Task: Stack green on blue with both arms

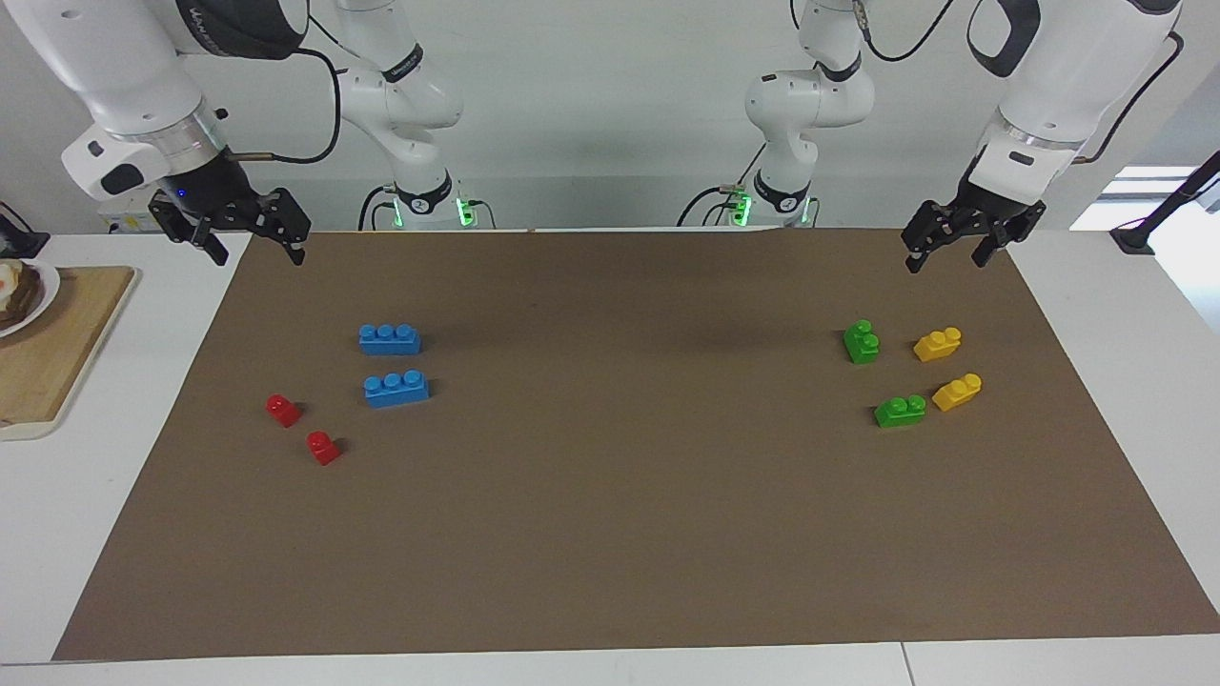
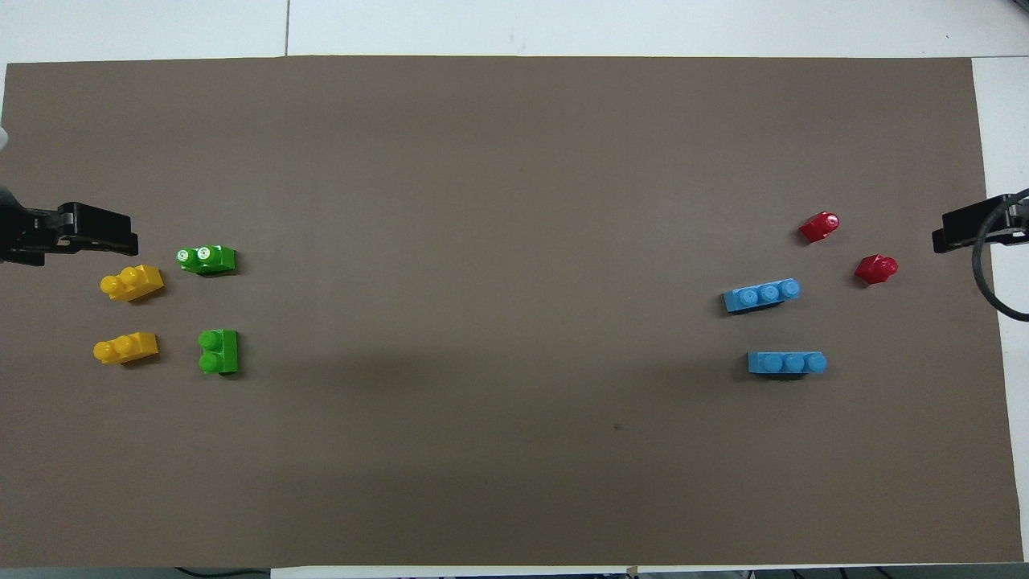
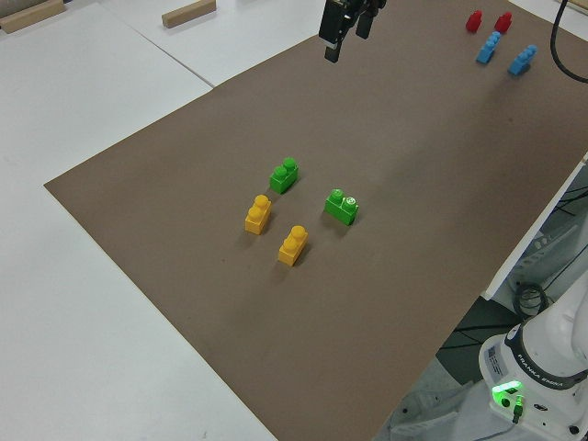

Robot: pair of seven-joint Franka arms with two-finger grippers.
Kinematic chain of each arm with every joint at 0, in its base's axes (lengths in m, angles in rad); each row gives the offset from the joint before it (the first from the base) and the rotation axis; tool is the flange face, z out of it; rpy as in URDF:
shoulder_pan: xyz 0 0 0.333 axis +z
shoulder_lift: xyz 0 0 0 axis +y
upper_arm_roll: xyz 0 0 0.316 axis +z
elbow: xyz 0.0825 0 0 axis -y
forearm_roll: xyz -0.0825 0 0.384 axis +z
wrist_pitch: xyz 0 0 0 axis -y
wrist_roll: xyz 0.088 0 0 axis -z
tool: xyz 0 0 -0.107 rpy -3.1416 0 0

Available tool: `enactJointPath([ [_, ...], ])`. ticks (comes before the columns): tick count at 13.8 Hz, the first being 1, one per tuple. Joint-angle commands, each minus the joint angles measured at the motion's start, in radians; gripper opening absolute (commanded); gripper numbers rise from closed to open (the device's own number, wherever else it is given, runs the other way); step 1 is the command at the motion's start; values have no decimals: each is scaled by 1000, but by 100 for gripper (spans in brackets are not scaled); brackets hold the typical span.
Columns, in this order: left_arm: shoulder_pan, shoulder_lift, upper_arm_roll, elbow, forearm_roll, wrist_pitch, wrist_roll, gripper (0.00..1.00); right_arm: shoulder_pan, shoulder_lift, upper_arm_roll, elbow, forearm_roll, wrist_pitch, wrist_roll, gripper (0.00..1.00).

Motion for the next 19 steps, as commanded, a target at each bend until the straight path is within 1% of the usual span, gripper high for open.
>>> enactJointPath([
  [1, -2, -11, 0, -10, 9, 4, 0, 100, -12, -17, 6, -16, -14, 14, -23, 100],
  [6, 4, -13, 3, -16, 9, 13, -1, 100, -6, -17, 6, -16, -14, 16, -18, 100],
  [7, 4, -18, 2, -27, 9, 13, 0, 100, -8, -17, 6, -16, -14, 16, -17, 100],
  [9, 2, -44, 2, -83, 9, 21, -7, 100, -12, -17, 6, -16, -14, 16, -15, 100],
  [11, 5, -53, 2, -97, 9, 23, -9, 100, -12, -17, 6, -16, -14, 17, -8, 100],
  [12, 5, -56, 3, -111, 9, 53, -10, 100, -12, -17, 6, -15, -14, 17, -6, 100],
  [13, 7, -60, 5, -137, 9, 111, -1, 100, -12, -17, 6, -15, -14, 17, -6, 100],
  [17, 42, -67, 6, -226, 9, 188, 68, 100, -15, -17, 5, -16, -14, 17, -14, 100],
  [19, 57, -64, 5, -252, 9, 210, 73, 100, -14, -17, 3, -16, -14, 16, -12, 100],
])
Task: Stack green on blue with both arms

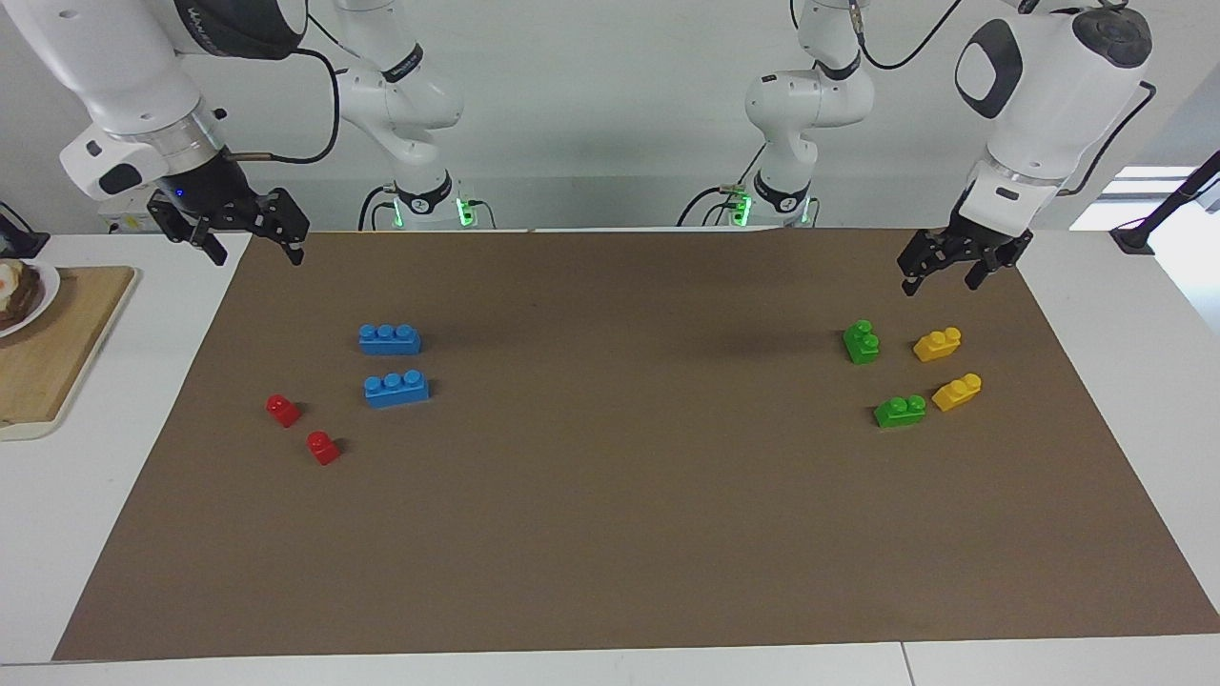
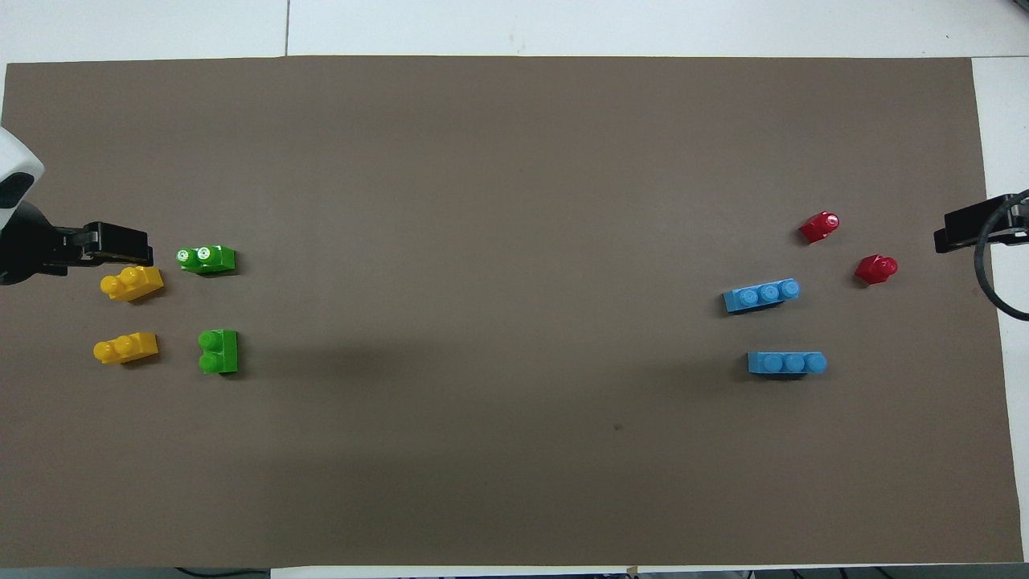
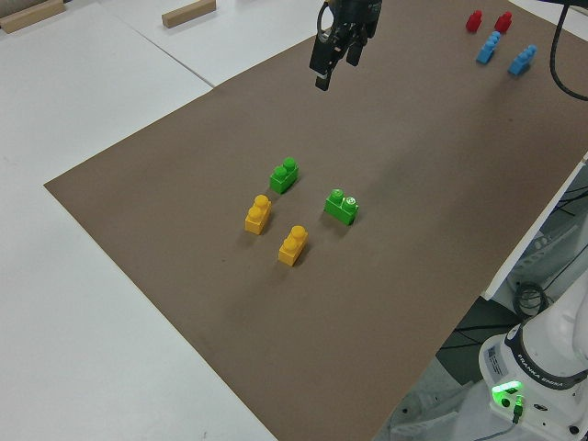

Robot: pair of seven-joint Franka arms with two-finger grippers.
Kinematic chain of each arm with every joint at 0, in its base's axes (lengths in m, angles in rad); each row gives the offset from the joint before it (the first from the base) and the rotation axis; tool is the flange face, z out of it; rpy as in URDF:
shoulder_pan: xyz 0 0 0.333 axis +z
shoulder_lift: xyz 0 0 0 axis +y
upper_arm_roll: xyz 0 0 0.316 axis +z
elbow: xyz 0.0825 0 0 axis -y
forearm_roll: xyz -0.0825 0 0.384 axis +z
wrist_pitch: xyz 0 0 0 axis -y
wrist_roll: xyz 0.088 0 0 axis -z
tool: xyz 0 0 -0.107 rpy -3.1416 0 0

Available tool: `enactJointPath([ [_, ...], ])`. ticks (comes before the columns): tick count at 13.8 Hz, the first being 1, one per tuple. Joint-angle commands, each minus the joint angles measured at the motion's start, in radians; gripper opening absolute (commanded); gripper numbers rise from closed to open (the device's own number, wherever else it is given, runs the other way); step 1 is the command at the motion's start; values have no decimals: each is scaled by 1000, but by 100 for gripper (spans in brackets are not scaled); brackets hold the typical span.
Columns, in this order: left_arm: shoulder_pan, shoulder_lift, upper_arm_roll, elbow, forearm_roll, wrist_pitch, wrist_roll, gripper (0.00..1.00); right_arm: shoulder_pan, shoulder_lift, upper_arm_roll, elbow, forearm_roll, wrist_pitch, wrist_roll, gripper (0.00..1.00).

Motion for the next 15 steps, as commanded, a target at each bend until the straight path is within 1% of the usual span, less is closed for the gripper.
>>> enactJointPath([
  [1, 20, -29, -6, -75, 9, 54, 26, 100, -17, -17, 5, -18, -13, 19, -5, 100],
  [2, 20, -28, -6, -86, 9, 55, 26, 100, -19, -17, 5, -24, -13, 28, 3, 100],
  [3, 20, -28, -6, -99, 9, 57, 27, 100, -20, -17, 6, -38, -11, 52, 53, 100],
  [5, 20, -25, -6, -113, 9, 64, 26, 100, -17, -17, 6, -55, -11, 55, 191, 100],
  [7, 21, -20, -6, -148, 9, 84, 27, 100, -20, -3, 6, -70, -1, 57, 385, 100],
  [8, 23, -20, -4, -178, 9, 109, 30, 100, -23, -2, 5, -82, 42, 51, 488, 100],
  [10, 32, -20, -4, -225, 9, 135, 32, 100, -26, -8, 5, -126, 64, 46, 694, 100],
  [11, 47, -20, -4, -244, 9, 138, 32, 100, -34, -5, 5, -149, 94, 49, 783, 100],
  [13, 49, -26, -4, -303, 9, 165, 23, 100, -69, 20, 5, -176, 170, 58, 929, 100],
  [15, 51, -26, -4, -354, 9, 208, 6, 100, -112, 63, 3, -177, 234, 66, 998, 100],
])
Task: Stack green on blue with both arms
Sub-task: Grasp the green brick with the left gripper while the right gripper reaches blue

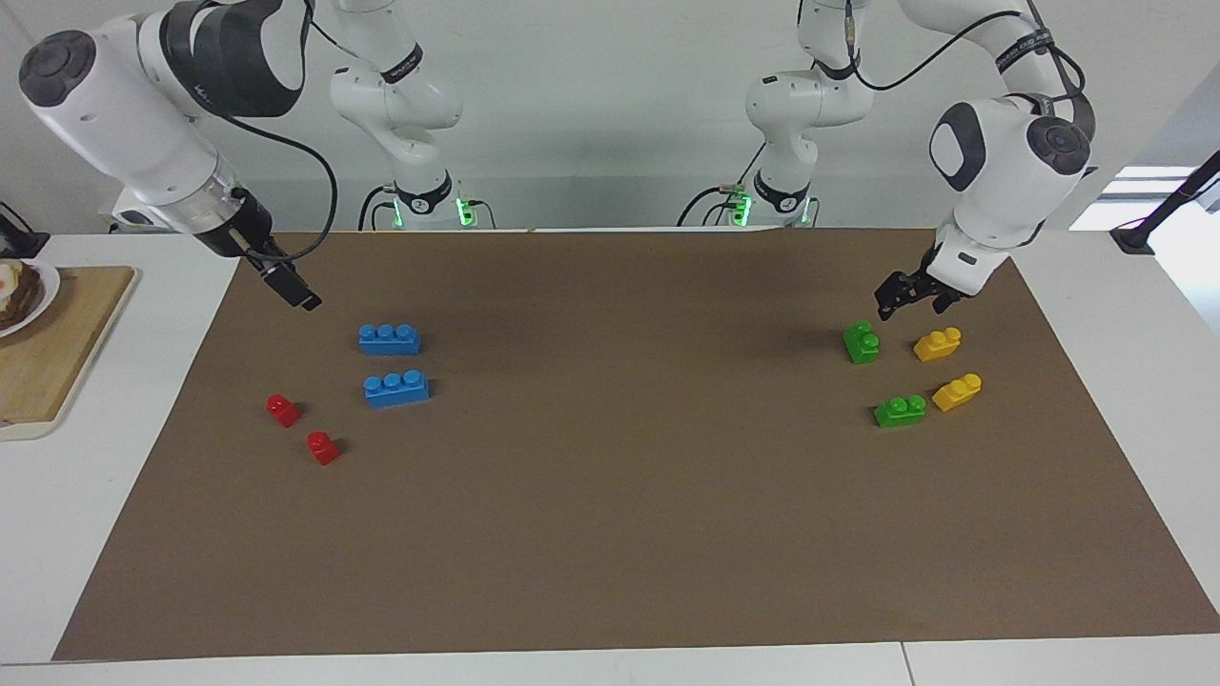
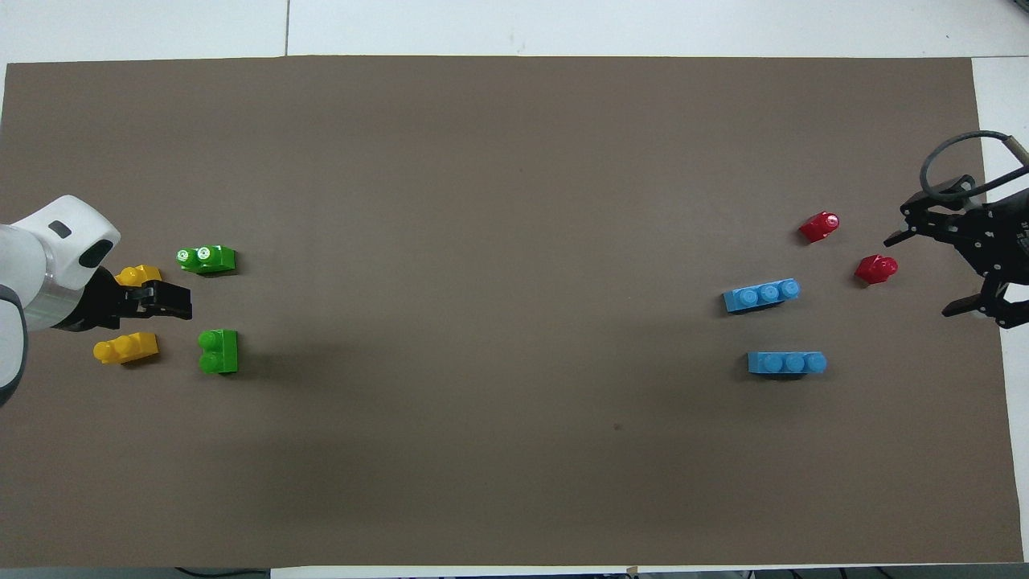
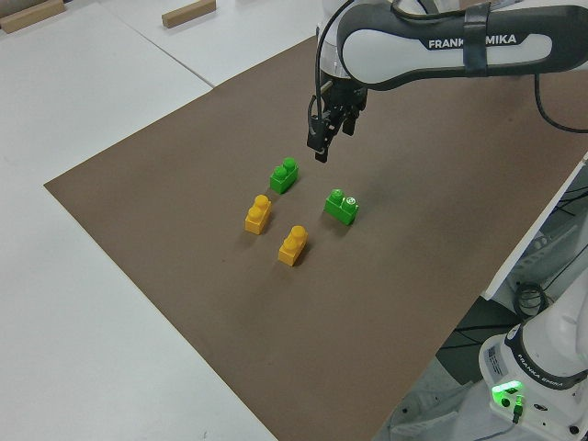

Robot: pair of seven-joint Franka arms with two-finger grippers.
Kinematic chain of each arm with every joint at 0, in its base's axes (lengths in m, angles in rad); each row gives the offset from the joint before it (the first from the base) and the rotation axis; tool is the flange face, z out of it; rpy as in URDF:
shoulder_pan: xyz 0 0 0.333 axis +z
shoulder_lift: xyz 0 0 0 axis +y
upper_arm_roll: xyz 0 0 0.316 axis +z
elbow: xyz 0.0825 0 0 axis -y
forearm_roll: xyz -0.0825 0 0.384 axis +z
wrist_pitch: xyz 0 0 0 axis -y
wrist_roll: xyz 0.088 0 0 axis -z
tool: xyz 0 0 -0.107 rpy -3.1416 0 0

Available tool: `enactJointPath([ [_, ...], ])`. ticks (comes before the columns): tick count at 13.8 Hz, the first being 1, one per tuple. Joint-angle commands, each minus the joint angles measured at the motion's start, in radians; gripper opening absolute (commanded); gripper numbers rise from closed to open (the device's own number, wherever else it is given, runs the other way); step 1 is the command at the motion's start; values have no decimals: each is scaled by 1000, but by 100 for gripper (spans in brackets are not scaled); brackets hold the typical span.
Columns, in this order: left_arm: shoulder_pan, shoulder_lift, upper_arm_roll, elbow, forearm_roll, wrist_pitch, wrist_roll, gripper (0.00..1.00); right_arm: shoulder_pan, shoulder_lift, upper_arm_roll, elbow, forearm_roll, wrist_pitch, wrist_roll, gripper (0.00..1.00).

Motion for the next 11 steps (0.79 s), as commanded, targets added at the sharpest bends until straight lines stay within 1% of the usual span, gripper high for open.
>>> enactJointPath([
  [1, 10, -27, -6, -93, 9, 69, -29, 100, -61, 42, 7, -34, 74, 53, 91, 100],
  [3, 12, -24, -6, -129, 9, 103, -55, 100, -90, 39, 9, -150, 100, 173, 161, 100],
  [4, 13, -24, -6, -146, 9, 115, -69, 100, -96, 34, 9, -190, 117, 212, 162, 100],
  [6, 19, -29, -6, -195, 9, 179, -99, 100, -89, 42, 9, -218, 123, 240, 165, 100],
  [7, 18, -30, -6, -209, 9, 205, -103, 100, -84, 45, 9, -244, 152, 276, 166, 100],
  [9, 24, -20, -6, -215, 9, 238, -100, 100, -80, 51, 9, -278, 163, 319, 154, 100],
  [11, 24, 0, -6, -239, 9, 270, -103, 100, -54, 54, 10, -303, 163, 358, 94, 100],
])
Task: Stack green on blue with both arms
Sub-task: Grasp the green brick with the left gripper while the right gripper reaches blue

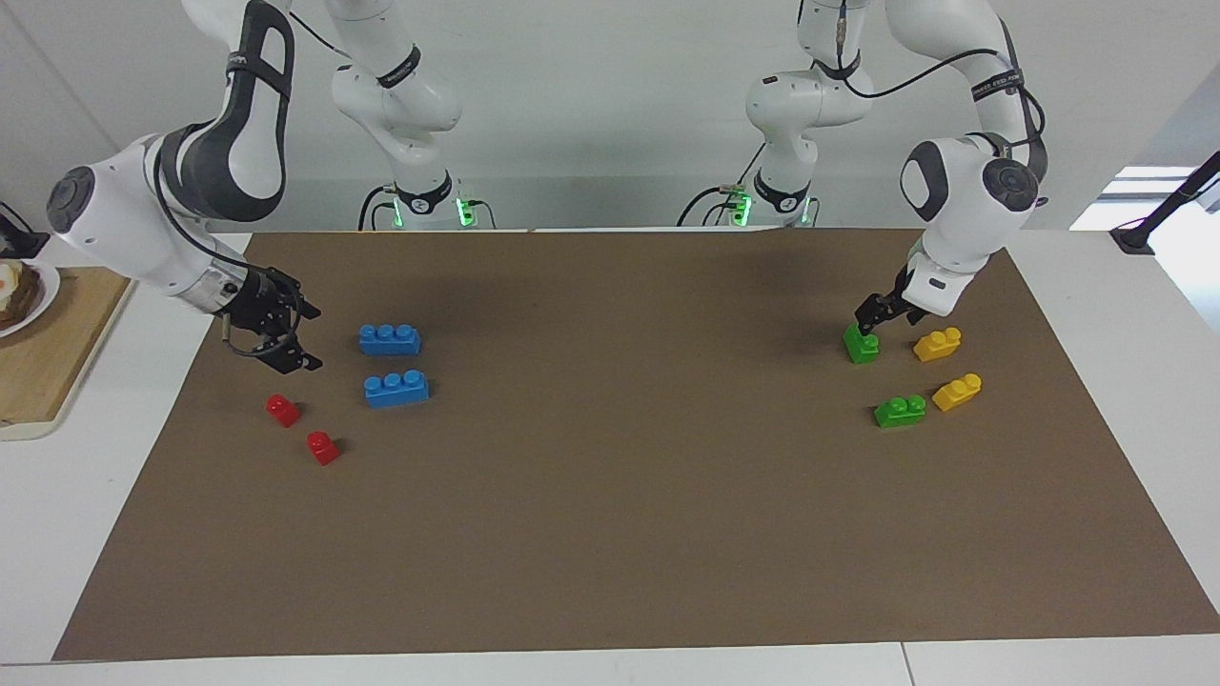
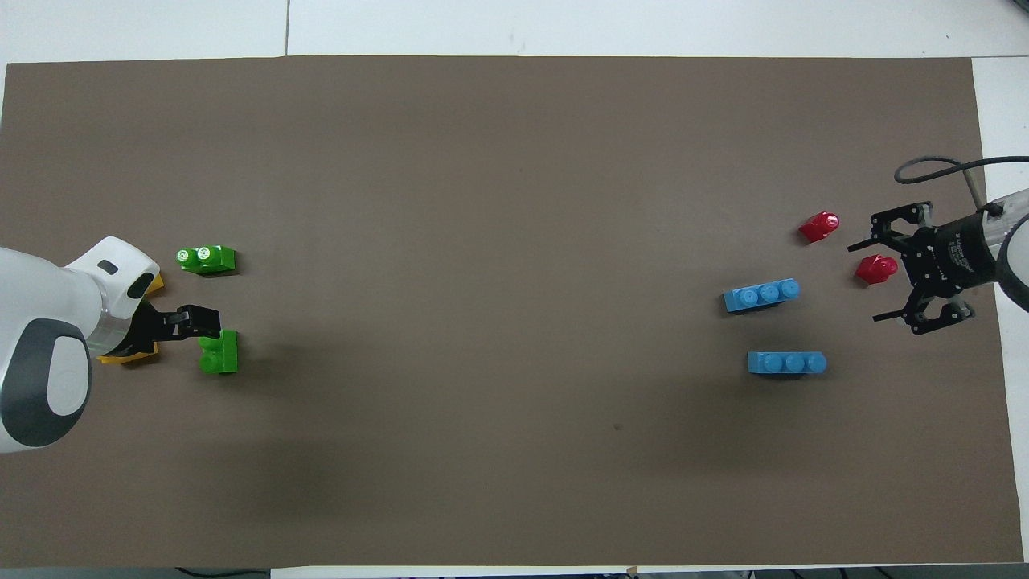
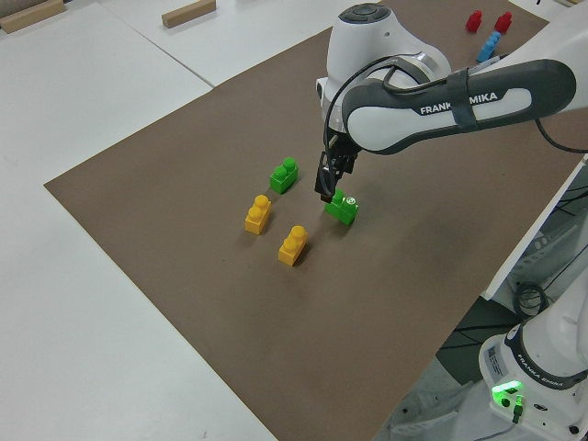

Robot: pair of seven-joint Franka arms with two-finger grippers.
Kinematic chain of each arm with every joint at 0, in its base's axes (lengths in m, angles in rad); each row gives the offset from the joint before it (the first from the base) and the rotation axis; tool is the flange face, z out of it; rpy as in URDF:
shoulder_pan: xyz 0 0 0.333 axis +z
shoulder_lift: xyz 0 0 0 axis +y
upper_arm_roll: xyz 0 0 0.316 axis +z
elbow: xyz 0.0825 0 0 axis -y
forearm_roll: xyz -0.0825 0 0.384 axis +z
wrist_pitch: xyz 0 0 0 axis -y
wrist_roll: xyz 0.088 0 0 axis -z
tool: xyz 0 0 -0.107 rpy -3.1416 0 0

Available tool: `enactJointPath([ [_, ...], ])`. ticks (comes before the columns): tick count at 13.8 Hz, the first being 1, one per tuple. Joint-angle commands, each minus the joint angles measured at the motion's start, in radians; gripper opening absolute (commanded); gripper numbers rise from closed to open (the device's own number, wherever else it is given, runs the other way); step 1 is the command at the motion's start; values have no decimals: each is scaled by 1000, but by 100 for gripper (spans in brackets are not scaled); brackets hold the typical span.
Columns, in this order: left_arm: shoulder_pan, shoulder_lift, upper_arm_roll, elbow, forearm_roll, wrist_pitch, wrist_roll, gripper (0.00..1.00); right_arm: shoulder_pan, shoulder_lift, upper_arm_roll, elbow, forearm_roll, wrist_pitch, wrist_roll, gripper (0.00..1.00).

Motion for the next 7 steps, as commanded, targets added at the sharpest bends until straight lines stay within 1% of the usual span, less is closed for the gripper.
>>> enactJointPath([
  [1, 15, 15, -8, -50, 9, 87, -15, 100, 16, -2, 5, -43, 25, 59, -53, 100],
  [4, 10, 32, -8, -78, 9, 143, -22, 100, 35, 35, 5, -45, 25, 114, -93, 100],
  [7, 0, 33, -8, -78, 9, 143, -31, 100, 35, 54, 5, -46, 25, 148, -99, 100],
])
